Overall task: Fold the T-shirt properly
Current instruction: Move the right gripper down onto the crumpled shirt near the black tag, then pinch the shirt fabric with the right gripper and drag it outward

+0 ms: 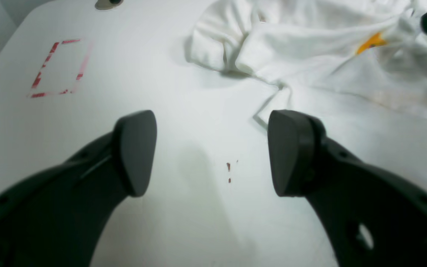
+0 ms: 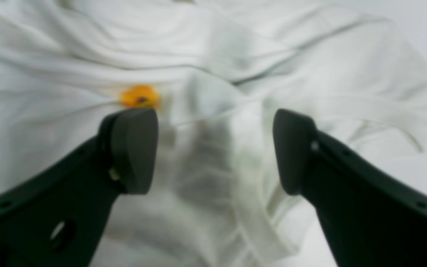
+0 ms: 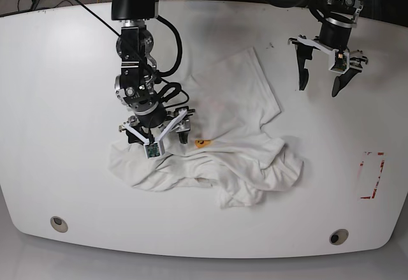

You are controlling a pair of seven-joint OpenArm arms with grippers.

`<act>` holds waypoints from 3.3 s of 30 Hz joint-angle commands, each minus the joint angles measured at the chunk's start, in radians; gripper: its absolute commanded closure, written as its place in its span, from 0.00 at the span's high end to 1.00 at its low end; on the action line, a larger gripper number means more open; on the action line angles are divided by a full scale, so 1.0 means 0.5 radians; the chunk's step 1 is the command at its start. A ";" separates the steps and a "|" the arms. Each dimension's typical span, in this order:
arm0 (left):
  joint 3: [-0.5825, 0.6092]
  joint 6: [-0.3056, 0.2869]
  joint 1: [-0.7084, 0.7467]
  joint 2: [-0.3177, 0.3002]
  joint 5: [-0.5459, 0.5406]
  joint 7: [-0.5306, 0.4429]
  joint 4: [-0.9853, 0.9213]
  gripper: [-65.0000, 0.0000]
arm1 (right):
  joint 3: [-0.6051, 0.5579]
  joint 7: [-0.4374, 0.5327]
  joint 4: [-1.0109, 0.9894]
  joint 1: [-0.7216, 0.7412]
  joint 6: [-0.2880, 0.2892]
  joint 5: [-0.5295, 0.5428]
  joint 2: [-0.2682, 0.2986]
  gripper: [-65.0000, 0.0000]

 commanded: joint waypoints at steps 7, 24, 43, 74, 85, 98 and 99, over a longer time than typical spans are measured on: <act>-0.003 -0.004 0.024 -0.006 -0.010 -0.023 0.039 0.67 | 0.216 0.106 -0.196 0.255 0.076 -0.014 0.030 0.71; -0.002 -0.004 0.061 -0.002 -0.013 -0.063 0.031 0.68 | 0.292 0.117 -0.244 0.362 0.182 -0.017 0.055 0.71; -0.003 -0.013 0.057 0.001 -0.019 -0.030 0.045 0.68 | 0.207 0.176 -0.404 0.379 0.255 0.036 0.183 0.71; -0.015 -0.008 0.040 -0.014 -0.016 -0.046 0.050 0.68 | 0.235 0.166 -0.404 0.292 0.268 0.080 0.127 0.63; -0.003 -0.006 0.028 -0.003 -0.012 -0.049 0.033 0.68 | 0.228 0.115 -0.268 0.233 0.267 0.084 0.155 0.64; -0.012 -0.009 0.028 -0.005 -0.010 -0.045 0.033 0.68 | 0.238 0.204 -0.438 0.251 0.280 0.094 0.175 0.65; -0.012 -0.008 0.029 -0.005 -0.011 -0.048 0.033 0.68 | 0.240 0.215 -0.454 0.253 0.279 0.095 0.179 0.64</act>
